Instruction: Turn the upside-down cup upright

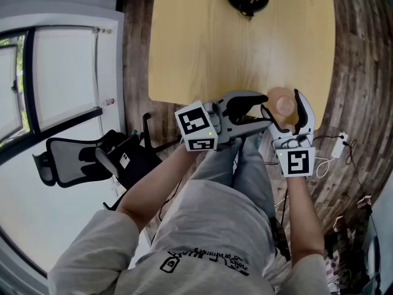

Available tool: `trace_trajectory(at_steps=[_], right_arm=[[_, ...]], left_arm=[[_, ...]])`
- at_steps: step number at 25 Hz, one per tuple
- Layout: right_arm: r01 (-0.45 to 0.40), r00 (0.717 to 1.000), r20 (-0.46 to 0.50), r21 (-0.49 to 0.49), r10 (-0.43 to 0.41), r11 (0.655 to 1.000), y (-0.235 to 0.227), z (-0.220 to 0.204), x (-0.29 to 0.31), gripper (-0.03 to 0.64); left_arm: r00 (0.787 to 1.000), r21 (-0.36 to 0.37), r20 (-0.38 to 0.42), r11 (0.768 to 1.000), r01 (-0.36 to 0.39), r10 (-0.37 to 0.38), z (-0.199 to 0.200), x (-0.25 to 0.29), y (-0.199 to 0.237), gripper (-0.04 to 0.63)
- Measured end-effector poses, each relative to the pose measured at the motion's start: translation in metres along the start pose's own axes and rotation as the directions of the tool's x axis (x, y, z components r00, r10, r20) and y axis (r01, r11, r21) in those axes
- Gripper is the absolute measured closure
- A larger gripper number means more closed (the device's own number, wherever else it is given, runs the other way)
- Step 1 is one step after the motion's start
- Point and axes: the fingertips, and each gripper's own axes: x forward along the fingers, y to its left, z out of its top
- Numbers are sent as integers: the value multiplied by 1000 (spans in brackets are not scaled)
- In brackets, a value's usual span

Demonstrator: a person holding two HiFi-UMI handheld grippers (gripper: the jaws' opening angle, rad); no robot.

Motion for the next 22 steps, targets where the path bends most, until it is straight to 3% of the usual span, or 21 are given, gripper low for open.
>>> trace_trajectory(at_steps=[5,7,9,12,15,22], right_arm=[[14,1000,21,1,-14,1000,7,49,-30,258],[6,1000,17,17,-6,1000,10,70,-42,267],[-4,1000,11,24,4,1000,12,89,-52,325],[-20,999,-41,17,20,1000,14,108,-64,464],[-23,996,-80,52,28,998,20,124,-76,550],[-15,998,-56,106,21,994,48,171,-103,586]], left_arm=[[998,95,37,994,-46,42,34,-13,-34,384],[996,131,55,989,-74,67,48,-19,-49,465],[992,157,73,981,-114,103,60,-24,-59,560],[981,197,76,962,-188,176,78,-25,-70,583],[969,232,67,941,-248,239,94,-28,-87,586],[956,250,64,923,-292,285,108,-33,-127,586]])
